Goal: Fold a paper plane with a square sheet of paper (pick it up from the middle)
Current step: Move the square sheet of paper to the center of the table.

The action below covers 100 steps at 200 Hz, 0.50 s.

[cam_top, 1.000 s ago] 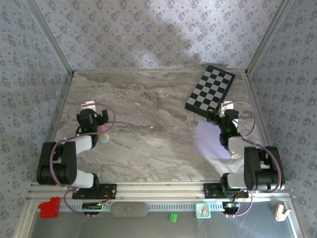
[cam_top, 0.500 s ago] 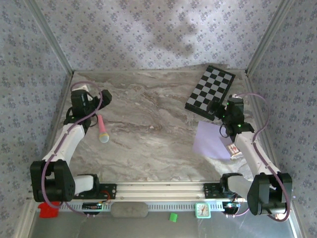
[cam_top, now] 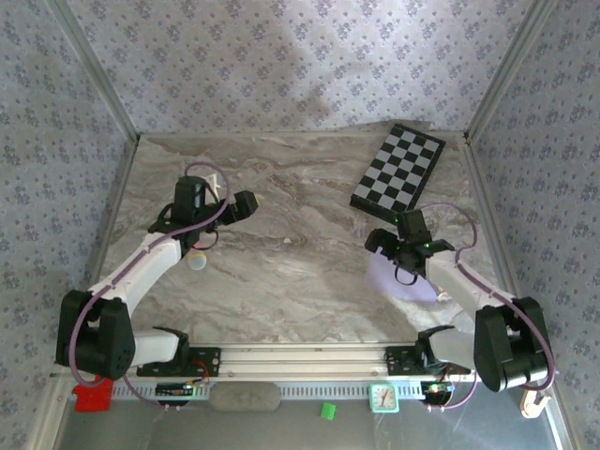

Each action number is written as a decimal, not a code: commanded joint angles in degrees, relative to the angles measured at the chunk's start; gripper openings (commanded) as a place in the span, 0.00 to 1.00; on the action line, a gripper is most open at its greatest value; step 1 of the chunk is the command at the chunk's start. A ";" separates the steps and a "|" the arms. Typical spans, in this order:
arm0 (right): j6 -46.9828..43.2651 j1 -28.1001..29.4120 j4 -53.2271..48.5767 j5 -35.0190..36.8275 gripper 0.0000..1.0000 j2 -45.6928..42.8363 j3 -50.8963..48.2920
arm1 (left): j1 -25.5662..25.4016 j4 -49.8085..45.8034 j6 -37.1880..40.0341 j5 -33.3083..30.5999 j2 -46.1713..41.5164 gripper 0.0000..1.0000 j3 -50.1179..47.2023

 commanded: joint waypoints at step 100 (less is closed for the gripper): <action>19.42 18.58 10.52 2.45 0.98 17.56 3.24 | -0.80 -0.86 -0.65 -3.19 4.31 1.00 -0.32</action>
